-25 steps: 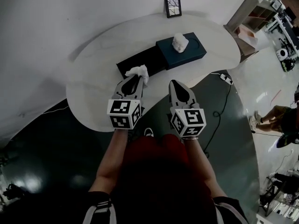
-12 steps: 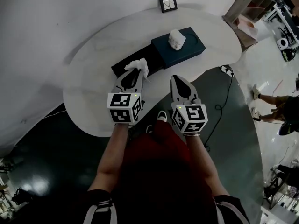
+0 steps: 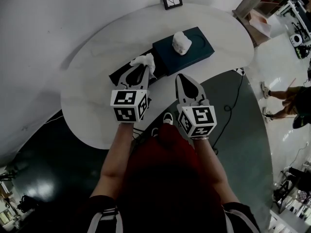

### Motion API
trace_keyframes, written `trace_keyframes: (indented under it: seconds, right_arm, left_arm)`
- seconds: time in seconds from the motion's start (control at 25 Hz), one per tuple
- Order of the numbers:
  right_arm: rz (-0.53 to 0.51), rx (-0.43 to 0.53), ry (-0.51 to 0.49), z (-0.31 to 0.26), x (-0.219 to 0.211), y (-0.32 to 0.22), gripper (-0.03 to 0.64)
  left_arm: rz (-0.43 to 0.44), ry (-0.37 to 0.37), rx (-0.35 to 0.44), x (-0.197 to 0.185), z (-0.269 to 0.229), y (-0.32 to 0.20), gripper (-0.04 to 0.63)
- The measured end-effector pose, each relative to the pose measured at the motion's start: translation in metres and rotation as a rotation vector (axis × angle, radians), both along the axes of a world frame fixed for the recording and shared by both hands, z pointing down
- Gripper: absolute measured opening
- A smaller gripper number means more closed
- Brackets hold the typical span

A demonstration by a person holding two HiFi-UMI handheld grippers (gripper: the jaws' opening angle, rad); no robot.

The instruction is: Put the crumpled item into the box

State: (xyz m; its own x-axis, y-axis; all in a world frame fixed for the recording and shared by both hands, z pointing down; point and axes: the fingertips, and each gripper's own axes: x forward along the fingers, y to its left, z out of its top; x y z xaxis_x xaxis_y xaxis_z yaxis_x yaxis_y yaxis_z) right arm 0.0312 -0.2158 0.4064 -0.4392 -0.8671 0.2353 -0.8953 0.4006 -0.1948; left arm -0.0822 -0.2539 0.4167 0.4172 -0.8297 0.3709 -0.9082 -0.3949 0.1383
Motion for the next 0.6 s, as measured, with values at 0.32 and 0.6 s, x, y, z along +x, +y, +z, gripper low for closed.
trace_keyframes:
  seconds: [0.32, 0.6]
  right_arm:
    - [-0.016, -0.021, 0.002, 0.010, 0.002, -0.022, 0.015]
    - [-0.025, -0.042, 0.009, 0.021, 0.003, -0.035, 0.015]
  left_arm:
    - [0.003, -0.009, -0.035, 0.009, 0.015, -0.023, 0.064]
    - [0.004, -0.046, -0.081, 0.009, 0.036, -0.035, 0.064]
